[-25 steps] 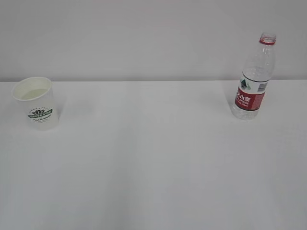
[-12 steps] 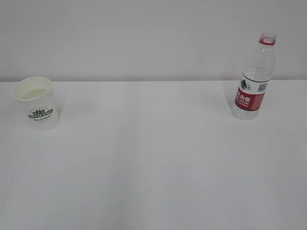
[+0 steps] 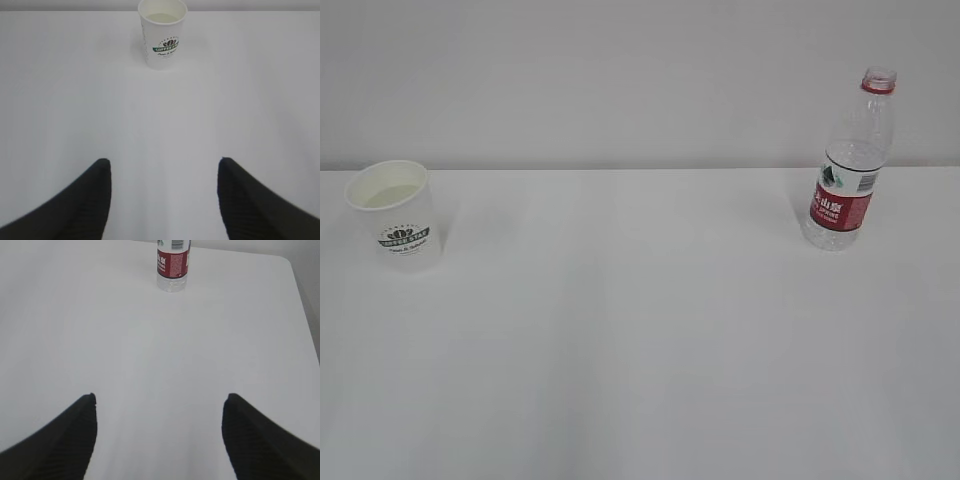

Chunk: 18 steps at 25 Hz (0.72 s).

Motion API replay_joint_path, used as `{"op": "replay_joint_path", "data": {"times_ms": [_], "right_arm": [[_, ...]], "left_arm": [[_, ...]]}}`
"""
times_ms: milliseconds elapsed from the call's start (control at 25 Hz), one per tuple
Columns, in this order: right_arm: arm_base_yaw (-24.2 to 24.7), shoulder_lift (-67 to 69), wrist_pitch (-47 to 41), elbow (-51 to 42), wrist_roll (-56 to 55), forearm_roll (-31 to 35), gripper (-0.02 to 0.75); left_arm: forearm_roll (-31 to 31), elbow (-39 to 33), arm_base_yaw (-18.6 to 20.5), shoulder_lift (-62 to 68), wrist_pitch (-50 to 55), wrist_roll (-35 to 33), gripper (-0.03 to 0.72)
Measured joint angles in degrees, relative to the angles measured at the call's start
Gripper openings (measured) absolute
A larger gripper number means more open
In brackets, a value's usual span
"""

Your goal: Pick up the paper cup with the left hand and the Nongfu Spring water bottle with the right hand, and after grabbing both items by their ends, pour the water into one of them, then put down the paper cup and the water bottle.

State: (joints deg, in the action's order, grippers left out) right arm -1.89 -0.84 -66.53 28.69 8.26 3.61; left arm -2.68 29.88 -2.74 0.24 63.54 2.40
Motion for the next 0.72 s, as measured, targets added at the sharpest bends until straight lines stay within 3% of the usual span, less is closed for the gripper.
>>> {"op": "replay_joint_path", "data": {"times_ms": [720], "right_arm": [[0.00,0.00,0.00,0.00,0.00,0.00,0.587]], "left_arm": [[0.00,0.00,0.00,0.00,-0.03,0.00,0.484]]}}
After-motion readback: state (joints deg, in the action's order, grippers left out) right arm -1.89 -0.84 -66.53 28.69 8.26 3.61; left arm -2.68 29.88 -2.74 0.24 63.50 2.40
